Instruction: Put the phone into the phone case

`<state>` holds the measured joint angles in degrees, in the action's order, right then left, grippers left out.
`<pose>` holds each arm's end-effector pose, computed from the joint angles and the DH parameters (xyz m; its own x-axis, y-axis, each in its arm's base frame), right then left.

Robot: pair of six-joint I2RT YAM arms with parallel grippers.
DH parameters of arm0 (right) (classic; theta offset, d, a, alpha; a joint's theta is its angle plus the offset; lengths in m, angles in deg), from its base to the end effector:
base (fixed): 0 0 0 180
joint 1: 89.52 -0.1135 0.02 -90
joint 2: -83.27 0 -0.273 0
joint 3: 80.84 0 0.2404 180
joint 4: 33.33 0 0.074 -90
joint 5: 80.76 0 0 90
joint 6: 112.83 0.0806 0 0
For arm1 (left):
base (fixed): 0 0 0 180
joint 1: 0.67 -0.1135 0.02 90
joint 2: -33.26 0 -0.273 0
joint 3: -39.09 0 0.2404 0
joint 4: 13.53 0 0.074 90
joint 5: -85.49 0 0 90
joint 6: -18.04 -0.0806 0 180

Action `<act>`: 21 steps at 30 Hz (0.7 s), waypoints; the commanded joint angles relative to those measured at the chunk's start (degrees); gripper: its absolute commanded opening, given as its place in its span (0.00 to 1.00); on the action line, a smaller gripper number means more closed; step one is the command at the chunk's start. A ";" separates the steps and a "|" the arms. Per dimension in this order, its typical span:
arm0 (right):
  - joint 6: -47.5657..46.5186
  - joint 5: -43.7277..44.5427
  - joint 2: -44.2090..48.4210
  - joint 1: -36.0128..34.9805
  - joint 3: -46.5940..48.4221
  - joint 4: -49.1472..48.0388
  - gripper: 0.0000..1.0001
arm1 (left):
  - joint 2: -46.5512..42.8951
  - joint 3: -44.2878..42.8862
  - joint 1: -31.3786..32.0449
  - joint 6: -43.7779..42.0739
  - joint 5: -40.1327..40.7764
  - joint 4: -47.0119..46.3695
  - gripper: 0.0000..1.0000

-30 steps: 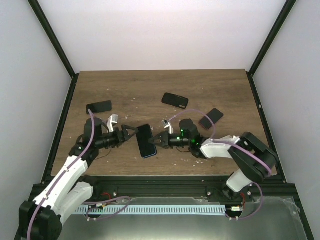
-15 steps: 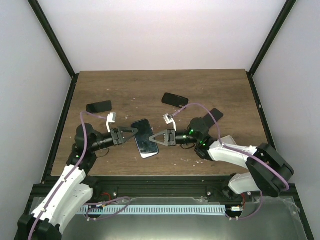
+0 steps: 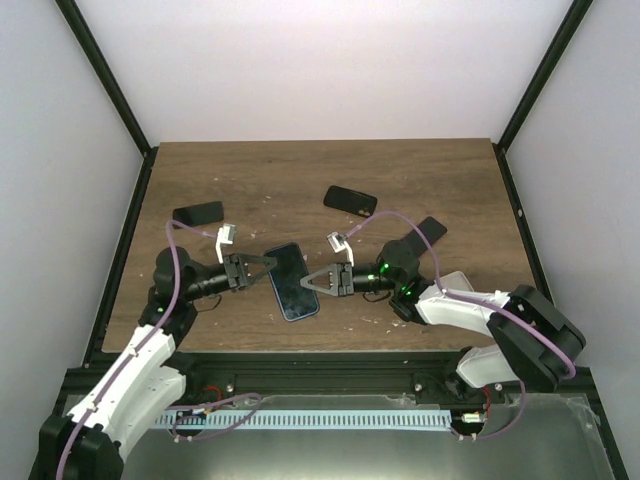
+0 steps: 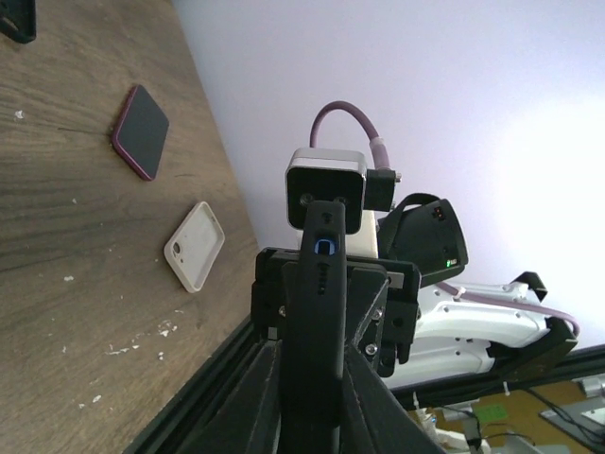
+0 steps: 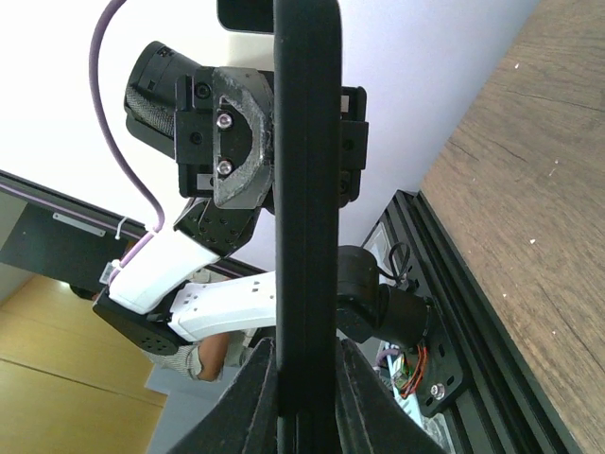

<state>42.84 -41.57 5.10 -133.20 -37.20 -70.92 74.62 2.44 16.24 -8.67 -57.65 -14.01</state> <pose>0.1643 0.2433 0.2511 -0.8918 -0.0554 -0.4491 -0.4456 -0.0655 0.8928 0.1503 -0.1131 0.2651 -0.8695 -0.2957 -0.3955 0.3585 0.1728 -0.9174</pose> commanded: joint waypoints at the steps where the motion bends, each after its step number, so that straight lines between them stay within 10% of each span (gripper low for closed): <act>1: -0.36 -1.34 0.00 0.29 0.84 -3.15 0.06 | 1.32 -0.39 -0.23 -0.51 -0.59 -1.10 0.05; 10: 1.59 -0.06 -0.99 0.26 1.16 -4.07 0.10 | 3.73 -3.33 -0.20 -5.80 -2.11 6.51 0.03; 17: 4.55 6.11 0.36 0.34 2.70 -2.83 0.01 | 5.32 -3.70 -0.16 -3.41 -3.59 5.49 0.57; 21: 6.04 9.72 0.42 0.35 4.34 -3.31 0.01 | 5.61 0.29 -0.12 1.66 -4.85 -1.52 0.65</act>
<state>47.19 -36.89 3.86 -133.14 -37.09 -70.55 80.15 -0.01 16.04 -10.79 -60.36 -9.88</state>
